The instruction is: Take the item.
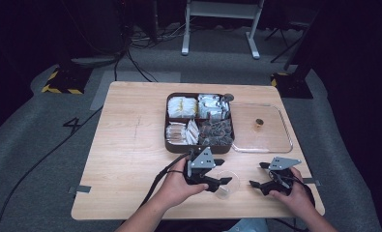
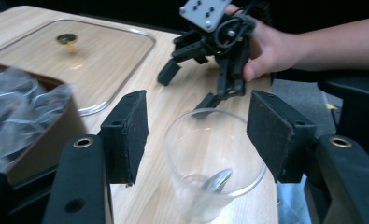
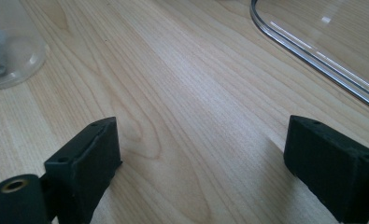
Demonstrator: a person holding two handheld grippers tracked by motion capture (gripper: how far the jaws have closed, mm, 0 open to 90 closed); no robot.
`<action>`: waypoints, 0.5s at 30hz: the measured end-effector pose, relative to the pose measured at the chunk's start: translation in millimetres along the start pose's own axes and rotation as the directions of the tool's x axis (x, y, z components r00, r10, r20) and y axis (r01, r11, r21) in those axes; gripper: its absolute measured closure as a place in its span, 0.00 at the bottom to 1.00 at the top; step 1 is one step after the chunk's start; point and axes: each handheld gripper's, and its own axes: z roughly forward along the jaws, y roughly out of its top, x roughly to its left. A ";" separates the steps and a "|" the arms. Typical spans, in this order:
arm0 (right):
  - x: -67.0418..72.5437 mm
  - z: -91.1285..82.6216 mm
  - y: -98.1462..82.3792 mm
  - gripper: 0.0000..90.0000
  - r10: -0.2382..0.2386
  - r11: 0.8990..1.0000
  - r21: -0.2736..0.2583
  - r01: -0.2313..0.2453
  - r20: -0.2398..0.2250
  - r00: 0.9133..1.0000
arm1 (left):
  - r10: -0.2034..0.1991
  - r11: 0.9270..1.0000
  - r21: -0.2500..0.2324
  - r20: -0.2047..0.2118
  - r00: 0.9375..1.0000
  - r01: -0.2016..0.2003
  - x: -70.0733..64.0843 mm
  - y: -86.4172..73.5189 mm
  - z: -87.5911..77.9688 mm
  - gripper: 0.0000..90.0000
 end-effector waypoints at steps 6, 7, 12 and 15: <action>0.1 0.0 0.0 0.12 0.000 1.000 0.000 0.000 0.000 1.000 | 0.001 0.999 0.042 -0.083 0.997 0.003 1.8 -1.5 -19.1 0.43; 0.1 0.0 0.1 0.12 0.000 1.000 0.000 0.000 0.000 1.000 | 0.001 0.999 0.042 -0.083 0.997 0.003 1.8 -1.5 -19.1 0.42; 0.4 0.3 0.3 0.12 0.003 1.000 0.000 -0.003 0.004 1.000 | -0.010 0.998 0.066 -0.136 0.991 0.019 2.4 -6.0 -36.7 0.40; 0.4 0.3 0.3 0.12 0.003 1.000 0.000 -0.003 0.004 1.000 | -0.012 0.997 0.078 -0.154 0.988 0.025 2.4 -9.1 -42.8 0.39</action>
